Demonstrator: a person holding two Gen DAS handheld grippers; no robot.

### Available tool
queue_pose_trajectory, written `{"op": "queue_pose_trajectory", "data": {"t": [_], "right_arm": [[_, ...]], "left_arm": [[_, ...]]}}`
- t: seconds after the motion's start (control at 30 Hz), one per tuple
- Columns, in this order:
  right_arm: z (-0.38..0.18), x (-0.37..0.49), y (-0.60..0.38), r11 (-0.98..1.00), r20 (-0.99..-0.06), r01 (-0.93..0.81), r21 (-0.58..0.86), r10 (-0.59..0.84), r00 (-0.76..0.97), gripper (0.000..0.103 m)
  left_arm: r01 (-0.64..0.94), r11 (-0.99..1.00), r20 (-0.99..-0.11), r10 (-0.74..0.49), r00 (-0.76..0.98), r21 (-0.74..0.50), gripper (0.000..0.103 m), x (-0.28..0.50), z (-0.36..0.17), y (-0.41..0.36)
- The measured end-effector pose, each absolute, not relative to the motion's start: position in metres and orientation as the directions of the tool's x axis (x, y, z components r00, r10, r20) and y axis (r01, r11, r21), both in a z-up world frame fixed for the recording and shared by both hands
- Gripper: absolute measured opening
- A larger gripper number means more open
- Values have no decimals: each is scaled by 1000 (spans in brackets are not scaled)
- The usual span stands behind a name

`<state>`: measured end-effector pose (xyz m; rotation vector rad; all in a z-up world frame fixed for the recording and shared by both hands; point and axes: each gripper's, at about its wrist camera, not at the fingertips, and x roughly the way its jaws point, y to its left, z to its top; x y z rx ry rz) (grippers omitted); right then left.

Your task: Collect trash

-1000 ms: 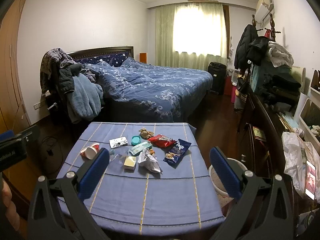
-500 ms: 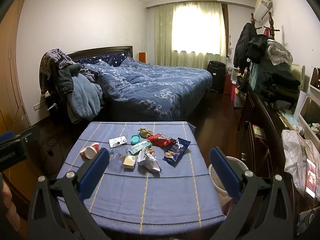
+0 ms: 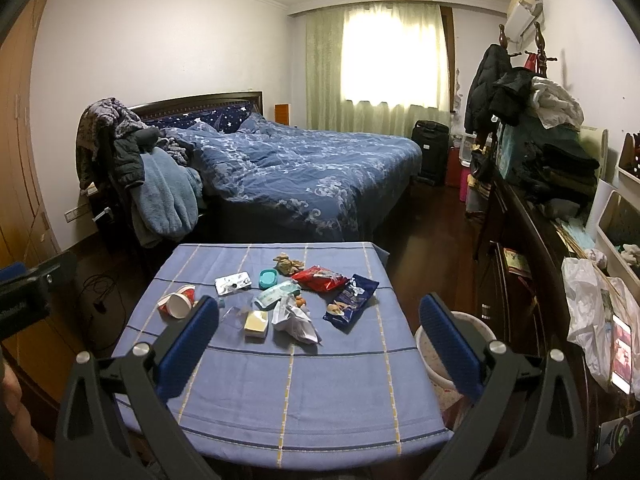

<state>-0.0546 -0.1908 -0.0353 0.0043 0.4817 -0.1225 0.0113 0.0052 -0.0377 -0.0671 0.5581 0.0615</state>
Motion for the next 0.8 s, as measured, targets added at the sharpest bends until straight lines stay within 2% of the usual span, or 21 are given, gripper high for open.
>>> {"op": "queue_pose_trajectory", "data": {"t": [0.8], "right_arm": [[-36, -55, -192, 993, -463, 120, -23, -117, 878, 100]], "left_arm": [[-79, 996, -532, 43, 846, -45, 100, 11, -38, 4]]}}
